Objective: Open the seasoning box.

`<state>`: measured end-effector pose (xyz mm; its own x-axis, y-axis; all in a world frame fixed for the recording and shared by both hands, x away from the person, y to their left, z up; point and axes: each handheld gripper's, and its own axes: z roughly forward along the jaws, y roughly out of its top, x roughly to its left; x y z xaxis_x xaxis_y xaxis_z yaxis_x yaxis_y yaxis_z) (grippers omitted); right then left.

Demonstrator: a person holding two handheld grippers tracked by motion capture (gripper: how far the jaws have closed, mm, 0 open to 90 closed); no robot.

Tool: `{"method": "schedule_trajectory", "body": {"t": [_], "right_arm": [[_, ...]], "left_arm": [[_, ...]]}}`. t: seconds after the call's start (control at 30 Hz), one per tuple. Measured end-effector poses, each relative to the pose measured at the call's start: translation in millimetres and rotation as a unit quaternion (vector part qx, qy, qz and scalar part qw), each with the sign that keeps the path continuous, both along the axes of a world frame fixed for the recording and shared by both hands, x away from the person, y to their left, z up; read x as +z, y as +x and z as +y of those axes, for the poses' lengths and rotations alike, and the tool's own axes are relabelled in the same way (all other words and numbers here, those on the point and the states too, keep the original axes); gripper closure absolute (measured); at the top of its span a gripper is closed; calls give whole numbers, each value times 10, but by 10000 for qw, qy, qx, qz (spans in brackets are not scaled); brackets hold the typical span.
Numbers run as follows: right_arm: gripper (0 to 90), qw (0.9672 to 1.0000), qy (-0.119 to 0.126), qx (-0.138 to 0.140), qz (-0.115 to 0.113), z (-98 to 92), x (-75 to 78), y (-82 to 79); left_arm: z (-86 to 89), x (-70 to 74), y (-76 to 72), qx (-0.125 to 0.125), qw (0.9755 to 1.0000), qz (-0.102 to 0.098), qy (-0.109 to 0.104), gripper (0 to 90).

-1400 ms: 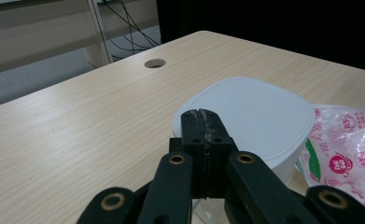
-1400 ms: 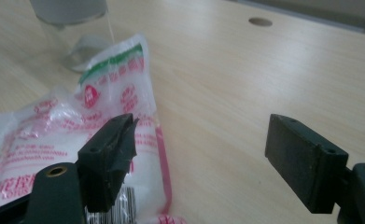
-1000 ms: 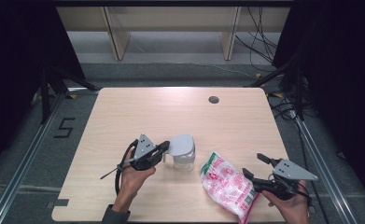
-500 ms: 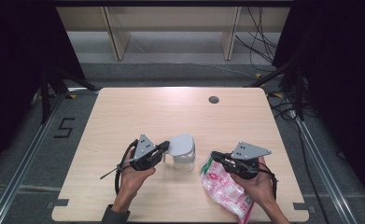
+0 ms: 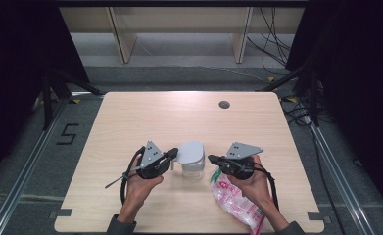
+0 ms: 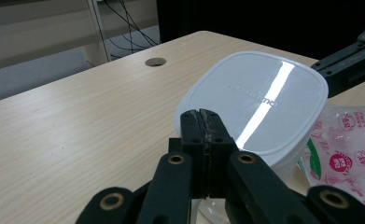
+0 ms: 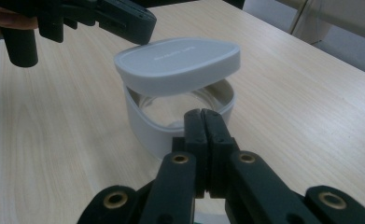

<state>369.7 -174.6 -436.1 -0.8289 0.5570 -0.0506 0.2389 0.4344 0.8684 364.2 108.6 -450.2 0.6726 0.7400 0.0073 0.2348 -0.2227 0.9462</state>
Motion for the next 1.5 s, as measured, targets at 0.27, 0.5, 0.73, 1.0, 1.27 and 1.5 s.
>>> {"method": "schedule_trajectory", "body": {"t": [0.27, 0.5, 0.73, 1.0, 1.27, 1.5], "right_arm": [[900, 9999, -111, 91, -84, 86, 3, 31], [900, 9996, -88, 216, -178, 176, 70, 14], [900, 9995, -25, 270, -185, 221, 118, 14], [900, 9990, 32, 336, -277, 301, 178, 12], [894, 9986, 75, 369, -375, 415, 197, 9], [885, 9980, 146, 462, -406, 519, 233, -14]], "left_arm": [[6, -5, 7, -15, 10000, -4, -10, 887], [22, -5, 10, 26, 10000, 37, 5, 873], [138, 105, -32, -20, 9999, 18, -114, 612], [226, 111, -173, -112, 9996, 246, 94, 384], [298, -104, -200, 112, 9988, 485, 3, 303], [279, -342, -318, 61, 9985, 538, 42, 282]]}}
